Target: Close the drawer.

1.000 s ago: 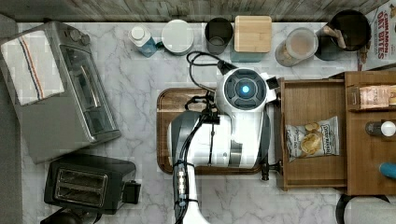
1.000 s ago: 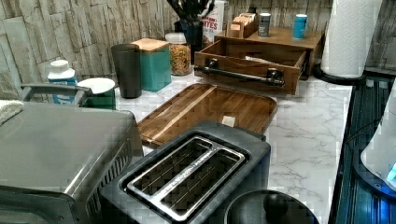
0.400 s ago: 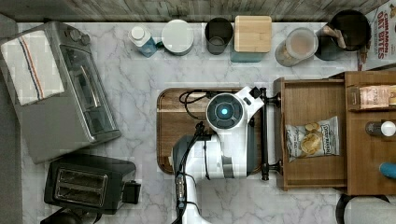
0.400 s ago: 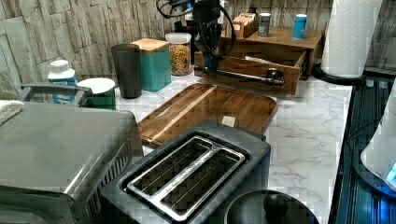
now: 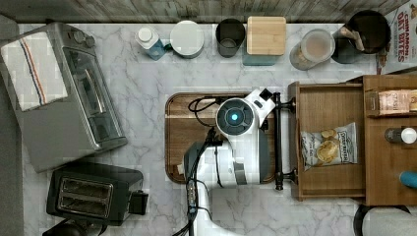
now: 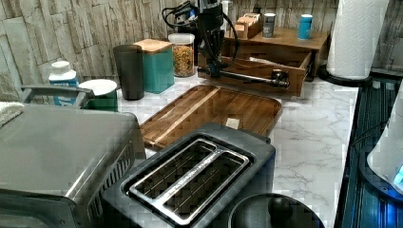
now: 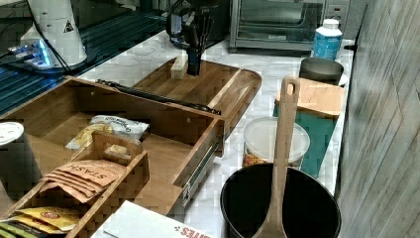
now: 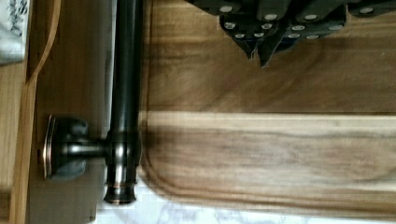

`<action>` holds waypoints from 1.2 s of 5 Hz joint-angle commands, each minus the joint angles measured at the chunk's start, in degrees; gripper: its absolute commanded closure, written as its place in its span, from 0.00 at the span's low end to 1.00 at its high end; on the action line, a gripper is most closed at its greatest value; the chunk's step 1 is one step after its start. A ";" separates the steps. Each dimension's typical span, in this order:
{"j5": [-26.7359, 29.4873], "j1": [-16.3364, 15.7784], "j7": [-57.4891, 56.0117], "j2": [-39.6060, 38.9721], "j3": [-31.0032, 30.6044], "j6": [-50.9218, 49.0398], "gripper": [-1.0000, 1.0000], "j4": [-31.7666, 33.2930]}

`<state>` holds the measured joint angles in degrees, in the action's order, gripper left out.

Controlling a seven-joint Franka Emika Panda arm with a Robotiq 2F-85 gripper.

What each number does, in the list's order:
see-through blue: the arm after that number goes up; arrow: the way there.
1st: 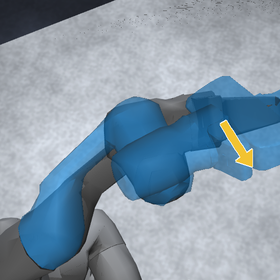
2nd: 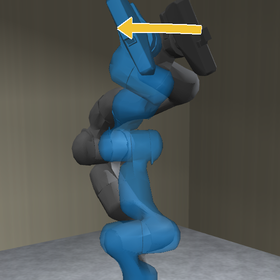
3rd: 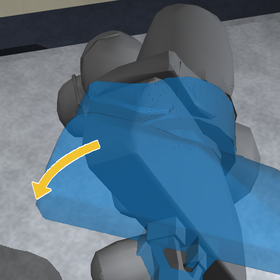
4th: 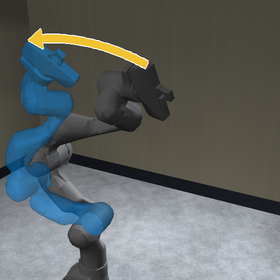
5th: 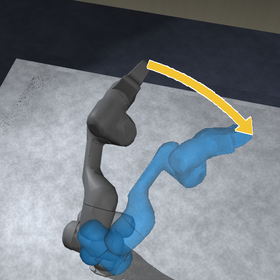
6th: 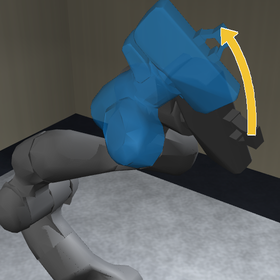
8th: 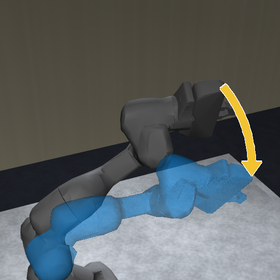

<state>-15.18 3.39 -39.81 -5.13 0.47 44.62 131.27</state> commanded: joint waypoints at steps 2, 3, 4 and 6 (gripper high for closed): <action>-0.10 3.10 -1.70 -4.02 3.03 8.41 1.00 1.37; 0.69 2.34 -1.63 -4.12 4.44 6.85 1.00 0.88; 1.85 3.66 -4.06 -4.40 5.11 6.88 1.00 0.56; 4.39 9.94 -11.74 -5.88 4.33 6.78 1.00 -1.61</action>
<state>-12.74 10.88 -49.69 -10.58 2.96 50.95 132.16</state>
